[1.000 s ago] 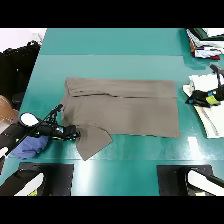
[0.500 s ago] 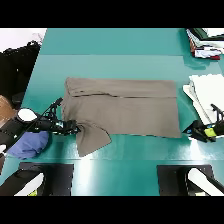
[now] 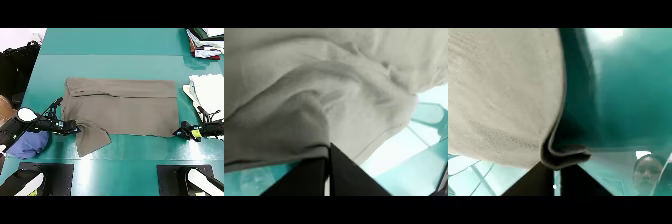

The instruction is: Fold the shirts.

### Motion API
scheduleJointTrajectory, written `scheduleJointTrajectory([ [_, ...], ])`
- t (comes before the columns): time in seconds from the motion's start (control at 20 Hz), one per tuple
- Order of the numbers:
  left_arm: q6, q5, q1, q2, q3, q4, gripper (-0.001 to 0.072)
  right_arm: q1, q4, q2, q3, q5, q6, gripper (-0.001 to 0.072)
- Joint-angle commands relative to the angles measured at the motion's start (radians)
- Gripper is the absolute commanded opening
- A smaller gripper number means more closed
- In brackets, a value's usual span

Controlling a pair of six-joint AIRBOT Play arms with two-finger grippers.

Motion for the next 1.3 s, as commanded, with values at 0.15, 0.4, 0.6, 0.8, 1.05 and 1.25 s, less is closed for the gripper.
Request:
scheduleJointTrajectory([
  [0.15, -0.112, -0.145, -0.001, 0.220, 0.000, 0.180, 0.0025, -0.003, -0.004, 0.066, 0.110, 0.146, -0.018, 0.0013],
  [0.4, -0.240, -0.392, -0.001, 0.457, 0.001, 0.156, 0.0026, 0.003, -0.198, 0.287, 0.176, 0.278, -0.015, 0.0013],
  [0.6, -0.256, -0.472, 0.000, 0.486, 0.050, 0.068, 0.0026, 0.004, -0.212, 0.411, 0.212, 0.311, 0.032, 0.0012],
  [0.8, -0.205, -0.225, 0.000, 0.367, 0.177, 0.230, 0.0027, 0.043, -0.168, 0.307, 0.372, 0.251, 0.037, 0.0012],
  [1.05, -0.117, 0.042, 0.000, 0.011, 0.322, 0.256, 0.0028, 0.225, -0.166, -0.026, 0.575, 0.104, 0.039, 0.0013],
  [1.25, -0.091, 0.146, 0.000, -0.257, 0.463, 0.258, 0.0028, 0.276, -0.111, -0.292, 0.745, 0.064, 0.063, 0.0013],
])
